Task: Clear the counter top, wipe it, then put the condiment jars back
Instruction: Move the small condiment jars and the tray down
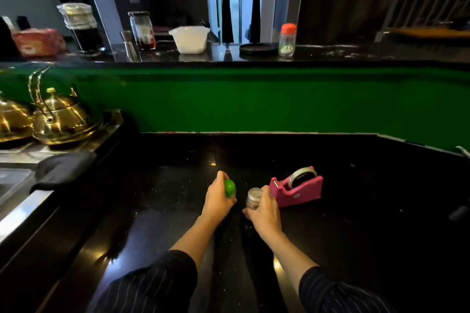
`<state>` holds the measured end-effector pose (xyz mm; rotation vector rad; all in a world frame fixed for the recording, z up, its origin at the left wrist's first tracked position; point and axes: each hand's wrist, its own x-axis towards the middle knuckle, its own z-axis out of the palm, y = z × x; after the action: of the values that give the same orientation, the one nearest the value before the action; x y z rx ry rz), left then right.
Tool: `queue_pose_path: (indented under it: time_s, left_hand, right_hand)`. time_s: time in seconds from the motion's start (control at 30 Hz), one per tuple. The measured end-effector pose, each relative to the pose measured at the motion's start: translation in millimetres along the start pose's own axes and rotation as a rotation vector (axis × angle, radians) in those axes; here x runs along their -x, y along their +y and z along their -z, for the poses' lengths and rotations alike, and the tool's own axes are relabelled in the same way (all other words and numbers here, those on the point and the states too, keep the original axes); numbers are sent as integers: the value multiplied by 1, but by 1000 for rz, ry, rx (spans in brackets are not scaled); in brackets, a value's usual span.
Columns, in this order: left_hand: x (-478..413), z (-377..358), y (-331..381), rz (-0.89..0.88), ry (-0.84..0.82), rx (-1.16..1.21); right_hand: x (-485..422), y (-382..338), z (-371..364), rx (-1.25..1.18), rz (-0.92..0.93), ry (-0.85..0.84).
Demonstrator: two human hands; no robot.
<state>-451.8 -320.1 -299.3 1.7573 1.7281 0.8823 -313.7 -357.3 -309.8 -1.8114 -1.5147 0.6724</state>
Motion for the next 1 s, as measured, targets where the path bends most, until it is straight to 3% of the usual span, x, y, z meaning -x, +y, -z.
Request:
queue_pose_path:
  time_s: [0.4,0.63,1.0]
  left_hand:
    - [-8,-11,-24,-20,-88,-24]
    - [-12,18,-5,37,-162,-87]
    - [-55,113,102,-202,174,-152]
  right_hand:
    - [-2,9,-1,30,25,-104]
    - [-8,-8,33,37,128,-3]
    - [-84,-105,103,135,381,187]
